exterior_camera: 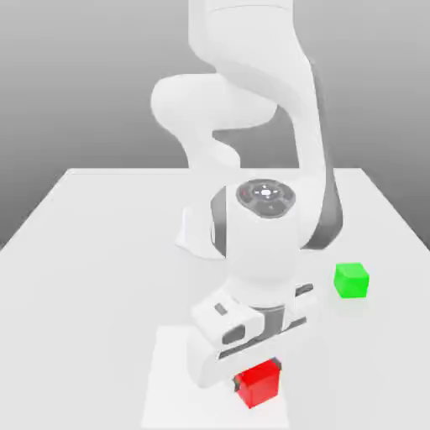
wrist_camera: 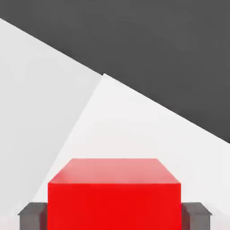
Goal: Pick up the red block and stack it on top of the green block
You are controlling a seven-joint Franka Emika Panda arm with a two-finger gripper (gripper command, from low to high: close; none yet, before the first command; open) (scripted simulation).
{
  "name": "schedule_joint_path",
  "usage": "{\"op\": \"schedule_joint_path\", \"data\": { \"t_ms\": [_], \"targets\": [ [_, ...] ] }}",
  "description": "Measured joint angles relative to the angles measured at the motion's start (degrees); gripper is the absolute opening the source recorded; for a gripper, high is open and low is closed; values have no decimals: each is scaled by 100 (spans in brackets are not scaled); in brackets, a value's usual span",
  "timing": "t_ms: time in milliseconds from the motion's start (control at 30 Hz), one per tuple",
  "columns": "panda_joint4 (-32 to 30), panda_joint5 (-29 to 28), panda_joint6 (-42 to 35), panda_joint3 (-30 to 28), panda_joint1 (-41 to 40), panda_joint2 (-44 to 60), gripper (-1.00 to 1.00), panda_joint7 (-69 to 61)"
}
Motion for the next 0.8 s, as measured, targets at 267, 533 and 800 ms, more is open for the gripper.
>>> {"op": "schedule_joint_path", "data": {
  "t_ms": [267, 533, 800],
  "targets": [
    [-143, -104, -792, -29, 6, -936, -100, 74],
    [-1065, 677, -1135, 864, 1691, -2223, -100, 570],
    [-2090, 1073, -1306, 2006, 2907, -3442, -100, 1478]
  ]
}}
